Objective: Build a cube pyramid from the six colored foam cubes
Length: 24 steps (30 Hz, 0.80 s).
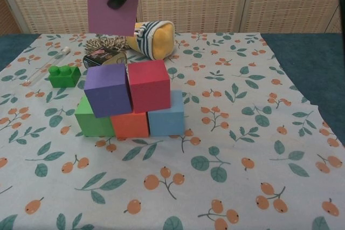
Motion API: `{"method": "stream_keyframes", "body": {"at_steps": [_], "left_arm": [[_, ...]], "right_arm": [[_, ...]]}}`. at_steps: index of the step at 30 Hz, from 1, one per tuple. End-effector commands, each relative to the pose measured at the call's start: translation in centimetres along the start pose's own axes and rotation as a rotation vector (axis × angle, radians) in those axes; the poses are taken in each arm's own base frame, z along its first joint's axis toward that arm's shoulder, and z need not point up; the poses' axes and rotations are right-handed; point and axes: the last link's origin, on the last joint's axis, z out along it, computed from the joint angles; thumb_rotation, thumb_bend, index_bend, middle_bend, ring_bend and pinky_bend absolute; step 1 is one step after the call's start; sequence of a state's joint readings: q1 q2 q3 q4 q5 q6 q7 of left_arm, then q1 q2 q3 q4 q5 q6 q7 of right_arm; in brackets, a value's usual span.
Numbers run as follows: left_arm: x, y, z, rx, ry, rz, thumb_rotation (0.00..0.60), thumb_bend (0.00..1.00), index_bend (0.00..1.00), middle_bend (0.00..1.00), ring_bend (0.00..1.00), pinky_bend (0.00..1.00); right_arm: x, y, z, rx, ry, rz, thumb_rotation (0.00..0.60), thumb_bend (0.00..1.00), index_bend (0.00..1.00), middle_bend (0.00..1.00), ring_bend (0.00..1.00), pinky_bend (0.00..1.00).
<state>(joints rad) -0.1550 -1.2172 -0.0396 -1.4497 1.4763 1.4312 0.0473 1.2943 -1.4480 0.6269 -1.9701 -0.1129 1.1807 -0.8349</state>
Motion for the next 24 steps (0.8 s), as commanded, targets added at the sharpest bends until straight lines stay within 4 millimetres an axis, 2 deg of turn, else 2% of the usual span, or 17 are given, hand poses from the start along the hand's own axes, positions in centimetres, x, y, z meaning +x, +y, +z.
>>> {"method": "stream_keyframes", "body": {"at_steps": [1, 11, 16, 24], "left_arm": [[0.1, -0.1, -0.1, -0.001, 0.002, -0.005, 0.6, 0.35, 0.0, 0.03, 0.0, 0.05], [0.2, 0.2, -0.3, -0.023, -0.006, -0.012, 0.6, 0.35, 0.0, 0.03, 0.0, 0.05], [0.4, 0.2, -0.5, -0.032, 0.0, -0.017, 0.6, 0.35, 0.0, 0.03, 0.0, 0.05], [0.5, 0.1, -0.6, -0.035, 0.002, -0.025, 0.6, 0.35, 0.0, 0.03, 0.0, 0.05]], "right_arm": [[0.4, 0.0, -1.0, -0.02, -0.008, -0.034, 0.6, 0.31, 0.59, 0.49, 0.27, 0.1], [-0.8, 1.0, -3.1, -0.076, -0.086, -0.101, 0.6, 0.31, 0.59, 0.49, 0.27, 0.1], [-1.5, 1.4, -3.2, -0.089, -0.098, -0.118, 0.6, 0.31, 0.59, 0.49, 0.27, 0.1], [-3.5, 0.7, -2.6, -0.083, -0.131, -0.141, 0.6, 0.31, 0.59, 0.49, 0.27, 0.1]]}}
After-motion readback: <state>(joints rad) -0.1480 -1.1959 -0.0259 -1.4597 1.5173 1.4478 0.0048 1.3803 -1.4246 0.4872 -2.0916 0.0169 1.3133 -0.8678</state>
